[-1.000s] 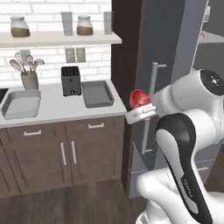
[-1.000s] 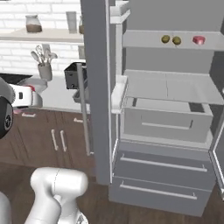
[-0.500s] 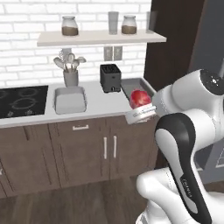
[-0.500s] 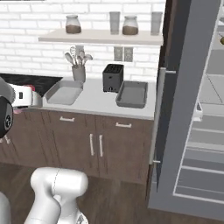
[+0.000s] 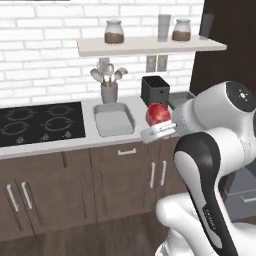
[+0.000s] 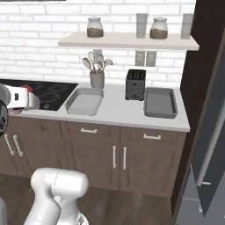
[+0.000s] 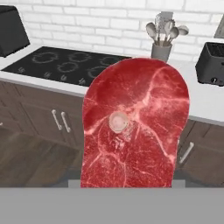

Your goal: Place one potato and one steak in each tupperware on the nearby counter, to pack two identical lunches.

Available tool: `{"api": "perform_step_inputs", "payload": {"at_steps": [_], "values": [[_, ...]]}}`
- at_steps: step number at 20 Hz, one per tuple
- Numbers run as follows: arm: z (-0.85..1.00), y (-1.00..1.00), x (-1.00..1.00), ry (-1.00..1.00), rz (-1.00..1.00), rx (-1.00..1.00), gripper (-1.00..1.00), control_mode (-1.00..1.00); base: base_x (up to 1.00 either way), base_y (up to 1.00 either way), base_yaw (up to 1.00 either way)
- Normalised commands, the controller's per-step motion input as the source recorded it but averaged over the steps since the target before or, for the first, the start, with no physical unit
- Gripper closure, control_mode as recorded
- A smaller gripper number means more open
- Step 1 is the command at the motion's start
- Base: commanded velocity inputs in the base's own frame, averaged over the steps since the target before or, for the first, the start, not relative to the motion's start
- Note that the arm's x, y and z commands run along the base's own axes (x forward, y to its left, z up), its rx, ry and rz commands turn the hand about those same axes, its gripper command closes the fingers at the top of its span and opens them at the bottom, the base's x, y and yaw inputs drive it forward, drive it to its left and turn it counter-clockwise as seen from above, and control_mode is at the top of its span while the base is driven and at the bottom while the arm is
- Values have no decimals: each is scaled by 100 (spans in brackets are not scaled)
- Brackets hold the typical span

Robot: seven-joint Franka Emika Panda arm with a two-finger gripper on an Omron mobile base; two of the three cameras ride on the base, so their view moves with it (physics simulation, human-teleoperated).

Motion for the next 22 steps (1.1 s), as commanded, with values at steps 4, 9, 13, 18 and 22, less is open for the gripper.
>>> {"api": "perform_step_inputs", "payload": {"at_steps": [4, 9, 13, 18, 22], "values": [[0, 0, 0, 0, 0, 0, 100, 100, 97, 0, -11], [0, 0, 0, 0, 0, 0, 100, 100, 42, 0, -5], [0, 0, 0, 0, 0, 0, 100, 100, 2, -6, -2], [0, 0, 0, 0, 0, 0, 100, 100, 33, -5, -6], [0, 0, 0, 0, 0, 0, 100, 100, 29, 0, -8]]}}
